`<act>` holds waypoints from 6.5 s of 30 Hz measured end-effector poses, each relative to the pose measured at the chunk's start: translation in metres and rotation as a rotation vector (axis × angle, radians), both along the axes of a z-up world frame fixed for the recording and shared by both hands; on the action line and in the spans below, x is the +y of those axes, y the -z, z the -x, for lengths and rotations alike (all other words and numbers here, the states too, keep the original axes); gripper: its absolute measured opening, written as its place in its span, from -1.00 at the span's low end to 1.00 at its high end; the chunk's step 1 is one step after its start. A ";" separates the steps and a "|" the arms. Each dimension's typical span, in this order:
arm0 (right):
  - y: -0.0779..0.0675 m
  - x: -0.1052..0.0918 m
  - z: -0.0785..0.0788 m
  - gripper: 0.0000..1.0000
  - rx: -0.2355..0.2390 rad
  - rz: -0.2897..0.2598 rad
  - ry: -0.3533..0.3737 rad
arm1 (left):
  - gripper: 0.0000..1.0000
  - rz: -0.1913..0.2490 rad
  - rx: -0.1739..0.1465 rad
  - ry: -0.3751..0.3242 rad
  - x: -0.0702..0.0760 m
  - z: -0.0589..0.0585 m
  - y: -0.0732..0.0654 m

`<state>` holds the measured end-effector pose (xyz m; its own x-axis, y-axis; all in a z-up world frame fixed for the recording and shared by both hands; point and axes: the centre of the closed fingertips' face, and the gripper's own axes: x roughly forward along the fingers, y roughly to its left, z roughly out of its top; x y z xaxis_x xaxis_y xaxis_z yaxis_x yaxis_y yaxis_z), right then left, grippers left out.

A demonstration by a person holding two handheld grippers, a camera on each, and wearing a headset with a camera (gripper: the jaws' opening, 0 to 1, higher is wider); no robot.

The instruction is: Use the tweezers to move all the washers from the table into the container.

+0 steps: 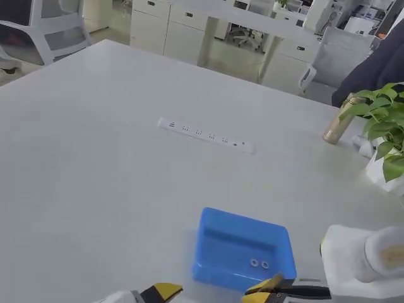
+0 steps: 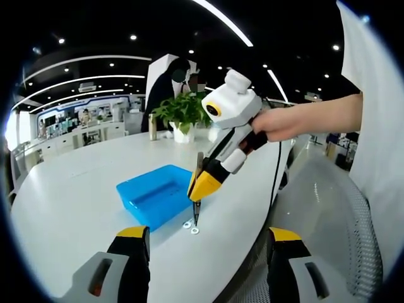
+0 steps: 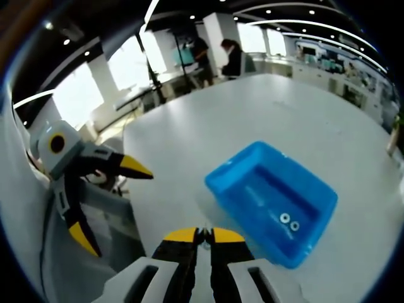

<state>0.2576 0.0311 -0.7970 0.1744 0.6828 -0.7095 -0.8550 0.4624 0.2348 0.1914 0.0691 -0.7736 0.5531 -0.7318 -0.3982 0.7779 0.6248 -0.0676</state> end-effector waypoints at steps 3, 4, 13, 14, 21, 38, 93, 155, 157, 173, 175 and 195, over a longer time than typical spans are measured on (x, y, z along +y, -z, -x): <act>0.002 0.001 0.001 -0.94 0.005 0.002 -0.011 | 0.51 -0.002 0.000 0.002 0.000 0.000 0.000; 0.003 0.001 0.001 -0.94 0.006 0.005 -0.015 | 0.51 -0.004 0.001 0.003 0.000 0.000 0.000; 0.010 -0.001 0.000 -0.93 0.012 0.025 -0.041 | 0.51 -0.004 0.002 0.005 0.000 0.000 0.001; 0.010 -0.001 0.000 -0.93 0.013 0.021 -0.040 | 0.51 -0.004 0.001 0.004 0.000 0.000 0.001; 0.013 0.003 0.001 -0.93 0.009 0.033 -0.059 | 0.51 -0.007 0.003 0.004 0.000 0.000 0.001; 0.016 0.007 0.005 -0.93 -0.005 0.047 -0.078 | 0.50 -0.015 0.008 0.007 0.000 0.001 0.002; 0.021 0.011 0.011 -0.94 -0.036 0.119 -0.214 | 0.46 -0.019 0.020 0.012 0.000 0.002 0.006; -0.033 -0.006 -0.085 -0.95 -0.197 0.020 0.047 | 0.40 -0.014 0.027 0.020 -0.001 0.003 0.005; -0.029 -0.005 -0.087 -0.95 -0.174 0.011 0.069 | 0.40 -0.011 0.026 0.022 -0.002 0.003 0.005; 0.006 -0.007 -0.106 -0.95 -0.082 0.105 0.048 | 0.40 -0.006 0.028 0.022 -0.002 0.003 0.005; 0.008 -0.007 -0.105 -0.95 -0.068 0.114 0.043 | 0.40 -0.007 0.028 0.022 -0.002 0.003 0.005; 0.015 -0.009 -0.103 -0.94 -0.042 0.141 0.046 | 0.39 -0.010 0.029 0.024 -0.002 0.004 0.006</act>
<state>0.3605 0.0216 -0.8125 0.2345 0.5678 -0.7890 -0.8398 0.5271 0.1297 0.1876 0.0670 -0.7795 0.5238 -0.7407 -0.4208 0.7903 0.6069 -0.0843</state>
